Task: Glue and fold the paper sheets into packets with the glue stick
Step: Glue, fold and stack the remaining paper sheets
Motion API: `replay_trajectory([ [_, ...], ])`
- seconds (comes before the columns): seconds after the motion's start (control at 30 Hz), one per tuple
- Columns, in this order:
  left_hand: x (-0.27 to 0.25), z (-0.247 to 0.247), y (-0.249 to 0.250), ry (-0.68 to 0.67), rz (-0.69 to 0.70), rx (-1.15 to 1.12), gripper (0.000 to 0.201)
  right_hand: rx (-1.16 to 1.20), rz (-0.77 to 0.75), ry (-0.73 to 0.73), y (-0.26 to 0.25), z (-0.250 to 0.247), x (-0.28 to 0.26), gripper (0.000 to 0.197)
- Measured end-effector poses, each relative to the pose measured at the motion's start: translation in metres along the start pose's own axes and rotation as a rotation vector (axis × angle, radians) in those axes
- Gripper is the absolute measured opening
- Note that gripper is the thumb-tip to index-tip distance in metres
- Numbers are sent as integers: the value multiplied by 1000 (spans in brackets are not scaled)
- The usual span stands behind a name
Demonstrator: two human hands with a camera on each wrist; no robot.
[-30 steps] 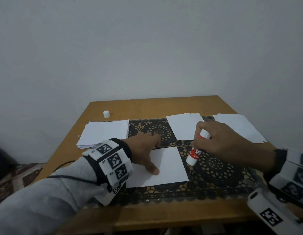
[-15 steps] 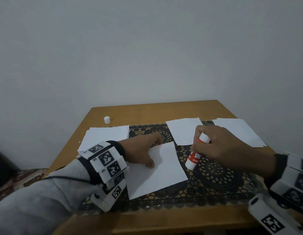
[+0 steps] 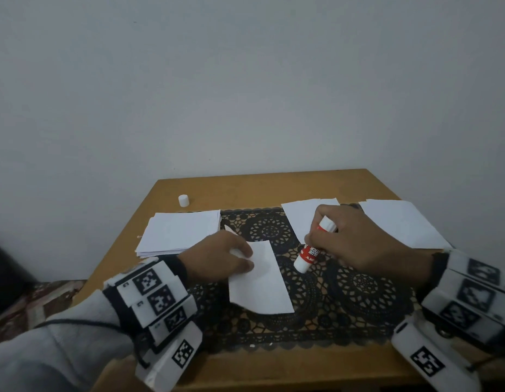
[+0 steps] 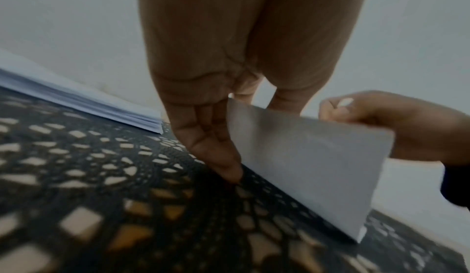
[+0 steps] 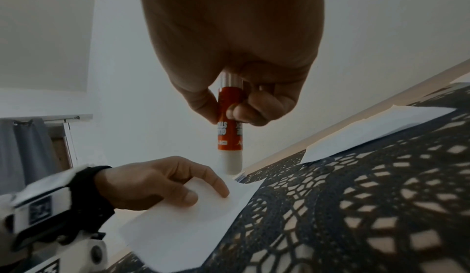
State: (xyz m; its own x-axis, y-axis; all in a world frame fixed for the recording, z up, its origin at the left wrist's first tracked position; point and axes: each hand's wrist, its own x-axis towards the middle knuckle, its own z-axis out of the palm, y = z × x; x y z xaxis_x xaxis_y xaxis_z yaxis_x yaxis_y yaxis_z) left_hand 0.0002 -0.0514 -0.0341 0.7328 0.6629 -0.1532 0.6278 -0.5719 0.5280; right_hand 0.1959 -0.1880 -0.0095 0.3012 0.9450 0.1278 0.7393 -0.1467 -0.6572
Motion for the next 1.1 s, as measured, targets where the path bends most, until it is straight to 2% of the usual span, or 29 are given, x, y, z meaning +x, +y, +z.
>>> replay_trajectory([
  [0.1, -6, 5, 1, -84, -25, 122, 34, -34, -30, 15, -3, 7, 9, 13],
  [0.37, -9, 8, 8, -105, -16, 212, 42, -172, -163, -61, -16, 30, 53, 15],
  [0.53, -8, 9, 9, -106, -5, 230, 44, -254, -172, -151, -19, 48, 69, 15],
  [0.9, -5, 11, 7, -80, -3, 232, 45, -347, -197, -235, -26, 46, 58, 9],
  [1.1, -4, 12, 6, -83, -22, 223, 44, -362, -188, -264, -30, 42, 38, 15],
])
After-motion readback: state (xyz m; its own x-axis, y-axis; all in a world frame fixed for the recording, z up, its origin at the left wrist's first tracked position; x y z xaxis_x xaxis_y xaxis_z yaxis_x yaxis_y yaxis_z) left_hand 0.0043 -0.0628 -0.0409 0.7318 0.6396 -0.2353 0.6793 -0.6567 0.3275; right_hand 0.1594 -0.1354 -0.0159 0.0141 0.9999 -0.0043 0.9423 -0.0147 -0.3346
